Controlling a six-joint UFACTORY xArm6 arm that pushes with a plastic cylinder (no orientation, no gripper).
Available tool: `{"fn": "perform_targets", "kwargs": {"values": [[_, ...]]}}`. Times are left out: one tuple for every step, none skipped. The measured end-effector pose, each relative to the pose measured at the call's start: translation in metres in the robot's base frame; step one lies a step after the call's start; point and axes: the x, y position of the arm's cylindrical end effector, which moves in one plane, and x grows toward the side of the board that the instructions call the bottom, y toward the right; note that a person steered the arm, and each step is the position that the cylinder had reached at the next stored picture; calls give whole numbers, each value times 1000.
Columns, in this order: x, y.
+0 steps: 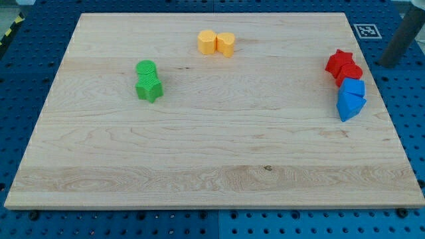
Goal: Separate red circle from red star
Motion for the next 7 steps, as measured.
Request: {"fn": "perform_targets", "kwargs": {"values": [[9, -19], [28, -36], [33, -37], [33, -38], [33, -67], [33, -87], [33, -105]]}}
